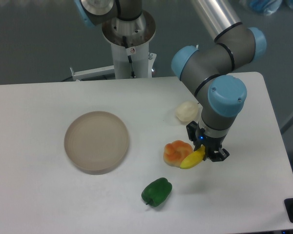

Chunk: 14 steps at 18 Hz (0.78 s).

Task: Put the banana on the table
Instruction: 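Lift the yellow banana with the gripper and move it beside the orange pepper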

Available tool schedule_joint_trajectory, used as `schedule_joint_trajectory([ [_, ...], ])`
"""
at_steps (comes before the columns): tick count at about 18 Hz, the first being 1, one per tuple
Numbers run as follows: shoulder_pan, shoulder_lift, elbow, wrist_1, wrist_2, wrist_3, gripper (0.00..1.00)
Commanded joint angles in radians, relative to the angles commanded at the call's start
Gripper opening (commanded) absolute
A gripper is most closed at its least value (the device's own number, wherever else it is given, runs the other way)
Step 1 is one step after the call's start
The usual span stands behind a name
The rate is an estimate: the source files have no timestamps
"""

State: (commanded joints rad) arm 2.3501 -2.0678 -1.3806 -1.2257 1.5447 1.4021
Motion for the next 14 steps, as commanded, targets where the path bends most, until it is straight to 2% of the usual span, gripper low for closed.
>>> schedule_joint_trajectory([
  [6, 0.0, -0.006, 0.015, 0.0, -0.012, -0.003, 0.04],
  [14, 0.018, -0.08, 0.066, 0.024, 0.002, -0.008, 0.04],
])
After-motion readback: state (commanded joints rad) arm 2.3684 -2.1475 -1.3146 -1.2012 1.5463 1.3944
